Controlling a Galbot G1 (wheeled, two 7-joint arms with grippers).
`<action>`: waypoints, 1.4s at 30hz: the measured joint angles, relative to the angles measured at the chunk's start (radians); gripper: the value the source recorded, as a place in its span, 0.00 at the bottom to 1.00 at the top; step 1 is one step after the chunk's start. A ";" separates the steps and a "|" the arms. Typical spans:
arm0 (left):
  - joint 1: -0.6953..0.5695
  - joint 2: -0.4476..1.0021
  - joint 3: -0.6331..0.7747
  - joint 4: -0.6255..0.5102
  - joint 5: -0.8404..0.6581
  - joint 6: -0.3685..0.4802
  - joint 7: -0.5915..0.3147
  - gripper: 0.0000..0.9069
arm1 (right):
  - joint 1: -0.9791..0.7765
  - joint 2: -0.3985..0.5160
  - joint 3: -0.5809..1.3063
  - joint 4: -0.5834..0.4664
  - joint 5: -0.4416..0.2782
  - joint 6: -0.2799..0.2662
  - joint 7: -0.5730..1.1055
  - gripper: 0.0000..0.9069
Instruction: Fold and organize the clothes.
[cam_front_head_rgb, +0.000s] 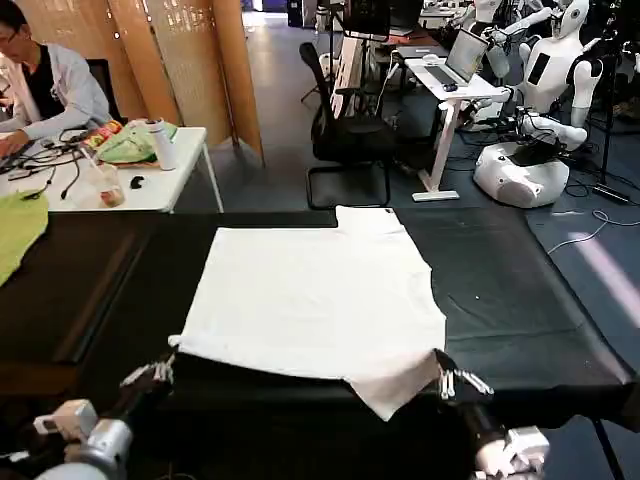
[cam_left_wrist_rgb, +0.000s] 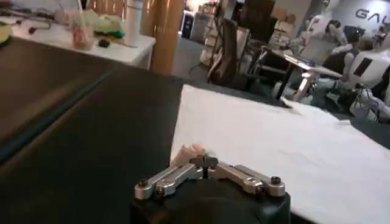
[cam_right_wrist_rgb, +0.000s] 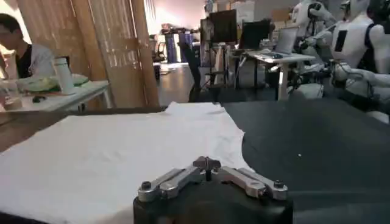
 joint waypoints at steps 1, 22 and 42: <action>-0.014 0.001 0.004 0.013 0.013 -0.005 0.005 0.00 | 0.030 -0.003 -0.009 -0.022 0.004 -0.002 -0.001 0.00; -0.296 0.058 0.143 0.298 0.208 -0.021 0.016 0.00 | 0.471 -0.020 -0.211 -0.383 0.016 -0.076 0.043 0.00; -0.485 0.109 0.275 0.434 0.243 -0.015 0.022 0.00 | 0.588 0.003 -0.228 -0.482 0.012 -0.149 0.053 0.00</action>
